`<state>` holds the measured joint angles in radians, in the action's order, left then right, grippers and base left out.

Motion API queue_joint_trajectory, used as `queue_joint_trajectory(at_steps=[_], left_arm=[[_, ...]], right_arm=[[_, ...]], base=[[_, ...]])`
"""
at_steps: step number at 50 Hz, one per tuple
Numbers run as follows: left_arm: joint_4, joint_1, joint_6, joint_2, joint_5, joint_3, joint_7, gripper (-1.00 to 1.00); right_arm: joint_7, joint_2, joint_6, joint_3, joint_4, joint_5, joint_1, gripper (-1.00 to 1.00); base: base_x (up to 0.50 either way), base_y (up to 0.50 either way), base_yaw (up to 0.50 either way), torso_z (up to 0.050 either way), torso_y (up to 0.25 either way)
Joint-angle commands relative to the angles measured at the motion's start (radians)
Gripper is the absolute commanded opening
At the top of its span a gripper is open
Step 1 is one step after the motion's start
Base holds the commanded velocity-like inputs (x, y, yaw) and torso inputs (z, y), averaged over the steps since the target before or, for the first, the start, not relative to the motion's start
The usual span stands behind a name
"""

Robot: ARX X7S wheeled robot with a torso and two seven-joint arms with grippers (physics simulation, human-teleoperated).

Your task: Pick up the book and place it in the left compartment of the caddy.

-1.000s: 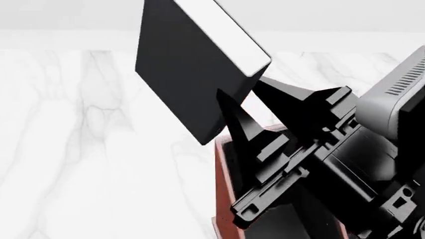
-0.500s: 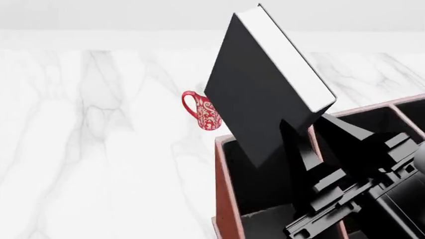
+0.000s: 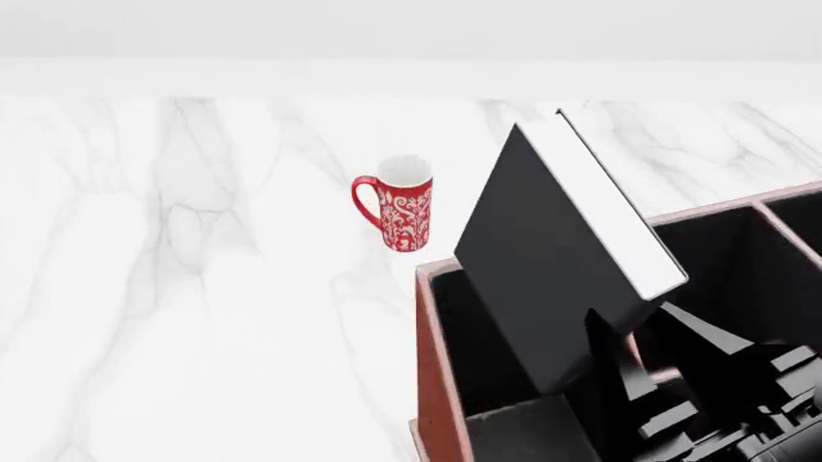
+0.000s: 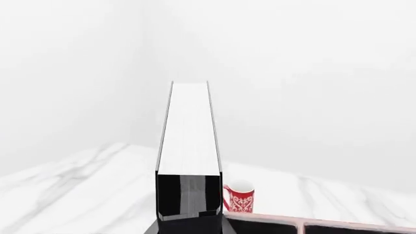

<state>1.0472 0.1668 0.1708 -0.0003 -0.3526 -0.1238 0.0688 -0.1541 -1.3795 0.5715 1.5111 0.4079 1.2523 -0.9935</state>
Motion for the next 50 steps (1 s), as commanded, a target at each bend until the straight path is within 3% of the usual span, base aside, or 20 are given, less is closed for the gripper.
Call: queue_joint_trajectory(at_steps=[1, 21, 50], left_arm=[[0.0, -0.001, 0.002, 0.0, -0.004, 0.003, 0.0, 1.0], [0.0, -0.006, 0.012, 0.0, -0.006, 0.004, 0.0, 1.0], [0.0, -0.011, 0.02, 0.0, -0.018, 0.017, 0.003, 1.0]], right_arm=[[-0.012, -0.031, 0.085, -0.033, -0.018, -0.012, -0.038, -1.0], [-0.032, -0.112, 0.264, 0.033, -0.004, -0.066, 0.078, -1.0], [-0.061, -0.017, 0.263, 0.059, -0.083, -0.091, 0.125, -1.0]], base=[[0.0, 0.0, 0.0, 0.0, 0.0], [0.0, 0.0, 0.0, 0.0, 0.002], [0.0, 0.0, 0.0, 0.0, 0.001]])
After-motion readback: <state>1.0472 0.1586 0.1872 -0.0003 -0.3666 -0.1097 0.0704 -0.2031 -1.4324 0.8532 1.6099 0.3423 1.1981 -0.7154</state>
